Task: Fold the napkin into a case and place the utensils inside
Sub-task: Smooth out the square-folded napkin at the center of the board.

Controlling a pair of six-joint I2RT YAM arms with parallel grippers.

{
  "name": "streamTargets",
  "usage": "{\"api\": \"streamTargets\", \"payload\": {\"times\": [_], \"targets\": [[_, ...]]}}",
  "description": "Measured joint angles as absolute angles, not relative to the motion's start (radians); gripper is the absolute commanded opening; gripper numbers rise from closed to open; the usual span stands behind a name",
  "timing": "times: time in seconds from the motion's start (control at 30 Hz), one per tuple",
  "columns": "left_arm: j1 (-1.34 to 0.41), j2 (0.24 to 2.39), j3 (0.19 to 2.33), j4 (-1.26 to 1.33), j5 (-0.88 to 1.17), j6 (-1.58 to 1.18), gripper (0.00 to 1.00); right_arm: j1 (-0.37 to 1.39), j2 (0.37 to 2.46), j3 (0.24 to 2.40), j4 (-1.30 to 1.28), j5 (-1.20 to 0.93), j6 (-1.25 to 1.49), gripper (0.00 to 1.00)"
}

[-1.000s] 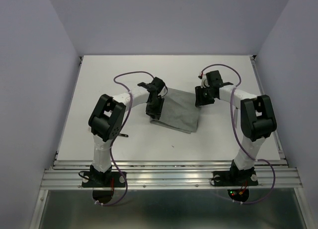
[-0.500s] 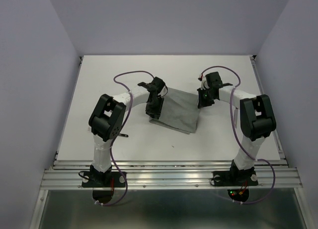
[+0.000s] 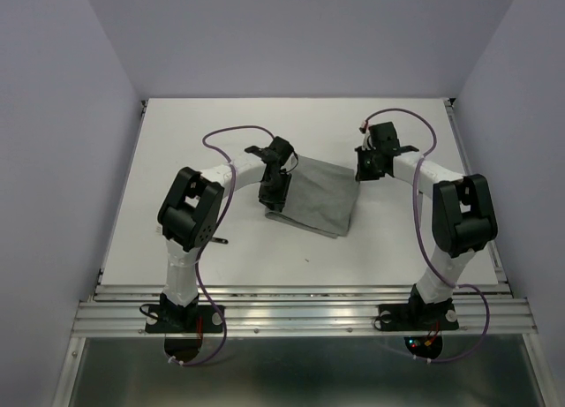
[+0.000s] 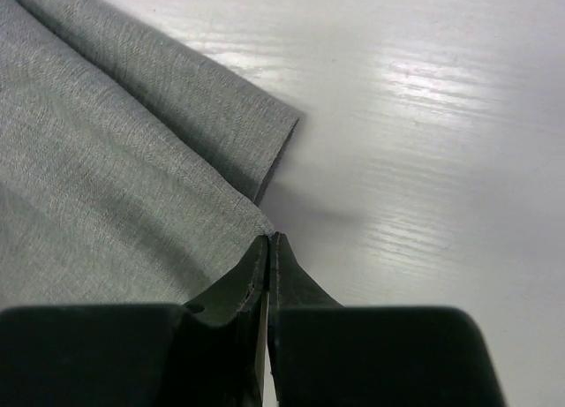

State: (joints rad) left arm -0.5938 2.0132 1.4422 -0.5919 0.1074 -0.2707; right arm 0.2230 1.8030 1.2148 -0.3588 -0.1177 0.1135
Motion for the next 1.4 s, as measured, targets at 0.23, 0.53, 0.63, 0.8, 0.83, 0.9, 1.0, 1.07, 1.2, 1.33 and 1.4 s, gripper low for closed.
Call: {"api": "streamTargets", "payload": {"times": [0.23, 0.53, 0.63, 0.8, 0.83, 0.9, 1.0, 1.07, 1.2, 1.33, 1.4], "targets": [[-0.594, 2.013, 1.442, -0.592, 0.109, -0.268, 0.41, 0.223, 1.807, 1.222, -0.305, -0.019, 0.145, 0.01], [-0.594, 2.014, 1.442, -0.591, 0.112, -0.262, 0.41, 0.223, 1.858, 1.251, -0.230, 0.073, 0.162, 0.01], [-0.594, 2.014, 1.442, -0.591, 0.113, -0.262, 0.41, 0.223, 1.892, 1.258, -0.222, 0.086, 0.162, 0.09], [-0.594, 2.014, 1.442, -0.591, 0.113, -0.262, 0.41, 0.224, 1.922, 1.259, -0.224, 0.129, 0.176, 0.50], [-0.594, 2.014, 1.442, -0.591, 0.115, -0.262, 0.41, 0.223, 1.922, 1.259, -0.224, 0.136, 0.180, 0.53], [-0.593, 2.014, 1.443, -0.592, 0.115, -0.262, 0.41, 0.224, 1.917, 1.261, -0.224, 0.149, 0.184, 0.61], [-0.593, 2.012, 1.447, -0.598, 0.116, -0.263, 0.41, 0.223, 1.888, 1.262, -0.236, 0.153, 0.198, 0.63], [-0.593, 2.011, 1.450, -0.603, 0.117, -0.265, 0.42, 0.223, 1.857, 1.261, -0.246, 0.146, 0.208, 0.63], [-0.591, 1.997, 1.456, -0.614, 0.118, -0.271, 0.43, 0.223, 1.744, 1.247, -0.258, 0.093, 0.252, 0.46], [-0.588, 1.957, 1.456, -0.622, 0.120, -0.274, 0.41, 0.235, 1.621, 1.190, -0.254, 0.023, 0.319, 0.29], [-0.587, 1.922, 1.454, -0.621, 0.122, -0.274, 0.40, 0.257, 1.570, 1.135, -0.258, 0.004, 0.358, 0.24]]}}
